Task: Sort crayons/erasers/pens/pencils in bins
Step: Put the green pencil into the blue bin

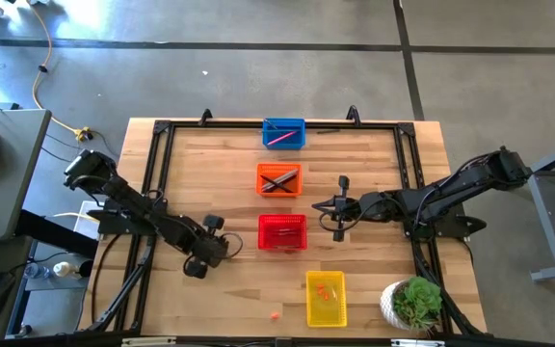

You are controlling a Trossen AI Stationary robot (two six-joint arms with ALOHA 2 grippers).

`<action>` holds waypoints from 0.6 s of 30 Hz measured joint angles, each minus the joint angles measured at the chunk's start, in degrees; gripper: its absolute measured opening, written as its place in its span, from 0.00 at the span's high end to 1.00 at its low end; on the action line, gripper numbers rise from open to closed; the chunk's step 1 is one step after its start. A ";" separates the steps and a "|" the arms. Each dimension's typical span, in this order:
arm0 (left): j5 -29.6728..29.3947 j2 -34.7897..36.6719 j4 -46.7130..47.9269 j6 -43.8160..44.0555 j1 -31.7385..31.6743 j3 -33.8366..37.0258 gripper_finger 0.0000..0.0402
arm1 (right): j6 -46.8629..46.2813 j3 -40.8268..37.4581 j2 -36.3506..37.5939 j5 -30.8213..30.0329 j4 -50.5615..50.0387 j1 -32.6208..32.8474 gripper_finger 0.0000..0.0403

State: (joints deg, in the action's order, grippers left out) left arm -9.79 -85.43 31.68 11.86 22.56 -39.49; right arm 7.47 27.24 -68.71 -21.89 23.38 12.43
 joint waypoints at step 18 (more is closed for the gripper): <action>-4.25 9.62 -3.76 -0.04 -1.45 -0.25 1.00 | -1.46 0.00 0.00 1.06 0.19 -0.01 1.00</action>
State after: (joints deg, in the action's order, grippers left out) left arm -14.04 -75.81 27.92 11.82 21.11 -39.75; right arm 6.01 27.24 -68.71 -20.83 23.57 12.41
